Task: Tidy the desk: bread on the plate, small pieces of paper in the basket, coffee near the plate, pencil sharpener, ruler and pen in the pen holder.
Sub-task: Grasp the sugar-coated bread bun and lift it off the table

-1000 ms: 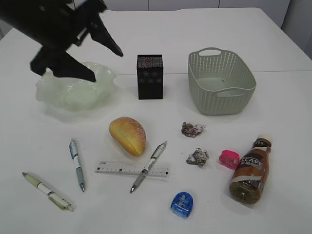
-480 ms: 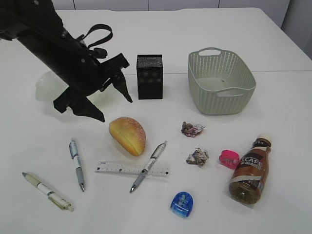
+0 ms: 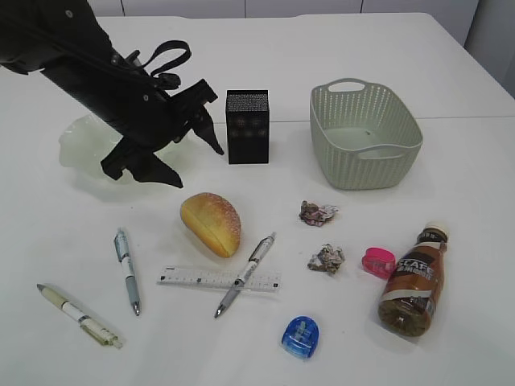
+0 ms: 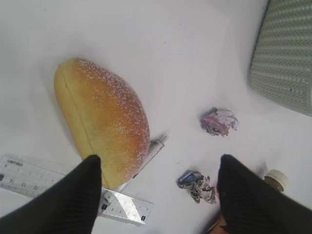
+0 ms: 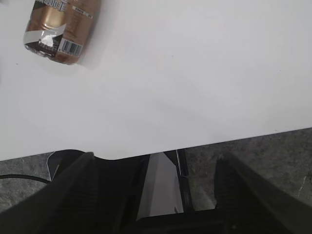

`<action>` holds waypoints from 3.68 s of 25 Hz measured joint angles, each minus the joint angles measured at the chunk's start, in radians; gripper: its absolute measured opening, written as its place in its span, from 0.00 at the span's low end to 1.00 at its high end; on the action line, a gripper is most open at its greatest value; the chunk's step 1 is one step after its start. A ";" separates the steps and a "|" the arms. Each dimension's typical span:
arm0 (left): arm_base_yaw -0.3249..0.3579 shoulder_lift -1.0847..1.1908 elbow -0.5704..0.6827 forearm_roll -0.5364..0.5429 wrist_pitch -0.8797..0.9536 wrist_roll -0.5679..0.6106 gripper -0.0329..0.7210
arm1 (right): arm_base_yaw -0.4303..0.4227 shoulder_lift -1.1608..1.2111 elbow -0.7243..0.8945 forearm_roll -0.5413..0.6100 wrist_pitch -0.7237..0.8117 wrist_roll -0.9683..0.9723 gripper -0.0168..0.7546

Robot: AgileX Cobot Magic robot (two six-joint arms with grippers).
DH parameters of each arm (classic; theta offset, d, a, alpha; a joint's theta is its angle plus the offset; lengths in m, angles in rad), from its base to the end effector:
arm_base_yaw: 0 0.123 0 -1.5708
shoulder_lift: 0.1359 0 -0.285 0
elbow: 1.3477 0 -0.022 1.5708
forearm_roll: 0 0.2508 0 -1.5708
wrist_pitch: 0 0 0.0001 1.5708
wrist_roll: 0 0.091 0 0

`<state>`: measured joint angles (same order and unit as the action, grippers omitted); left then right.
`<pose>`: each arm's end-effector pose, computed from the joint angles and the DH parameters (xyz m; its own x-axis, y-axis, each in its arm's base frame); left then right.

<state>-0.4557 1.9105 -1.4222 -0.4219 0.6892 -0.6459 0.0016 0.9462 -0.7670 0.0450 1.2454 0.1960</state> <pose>0.3613 -0.2035 0.2226 -0.8832 -0.4597 -0.0924 -0.3428 0.7675 -0.5418 0.1389 0.0041 0.2850 -0.9538 0.2071 -0.2178 0.1920 0.9774 0.0889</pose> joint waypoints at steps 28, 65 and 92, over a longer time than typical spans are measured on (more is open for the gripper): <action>0.000 0.146 -0.002 -0.078 0.039 -0.022 0.88 | 0.000 -0.006 0.000 0.002 -0.002 -0.005 0.77; 0.000 0.234 -0.004 -0.120 -0.042 -0.008 0.51 | 0.000 -0.006 0.000 0.002 -0.002 -0.007 0.77; 0.002 0.238 -0.310 0.286 0.448 0.243 0.30 | 0.000 -0.006 0.000 0.002 -0.002 -0.007 0.77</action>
<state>-0.4539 2.1482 -1.7323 -0.1358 1.1370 -0.4025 0.0016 0.9401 -0.7670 0.0467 1.2432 0.1894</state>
